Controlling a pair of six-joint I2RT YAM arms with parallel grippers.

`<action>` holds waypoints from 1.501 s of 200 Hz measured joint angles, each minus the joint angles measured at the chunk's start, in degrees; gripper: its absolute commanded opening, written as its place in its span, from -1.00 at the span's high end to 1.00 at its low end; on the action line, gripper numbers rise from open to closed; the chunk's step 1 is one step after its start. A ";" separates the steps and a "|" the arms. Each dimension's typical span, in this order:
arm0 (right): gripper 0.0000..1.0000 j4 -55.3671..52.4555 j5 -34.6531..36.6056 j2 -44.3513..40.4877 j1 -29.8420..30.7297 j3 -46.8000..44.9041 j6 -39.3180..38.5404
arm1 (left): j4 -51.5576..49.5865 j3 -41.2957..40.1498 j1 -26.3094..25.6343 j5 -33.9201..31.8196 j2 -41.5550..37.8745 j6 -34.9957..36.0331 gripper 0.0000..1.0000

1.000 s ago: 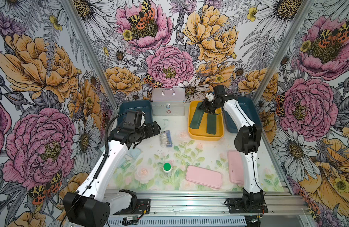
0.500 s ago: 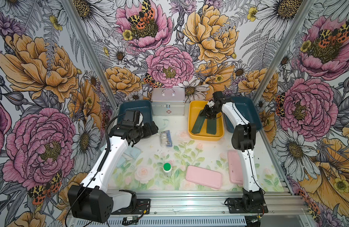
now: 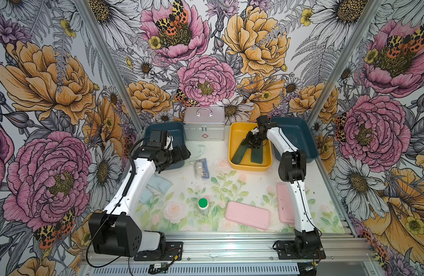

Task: Place the pencil cases by color into the storage box
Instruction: Place the pencil case at the storage box, then pick up the pencil case from the center of the board.

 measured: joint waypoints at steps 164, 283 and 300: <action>-0.41 0.02 7.58 -10.23 -1.75 -4.63 -2.73 | -0.70 -3.45 6.05 -5.51 0.39 -2.49 -0.98; -0.99 0.33 14.14 -39.93 13.09 -29.57 -22.67 | -9.88 -10.21 7.26 -21.38 4.48 -20.35 -0.98; -0.99 0.20 17.51 -44.17 16.98 -32.02 -25.88 | -10.51 -10.21 6.32 -22.34 5.60 -22.43 -0.98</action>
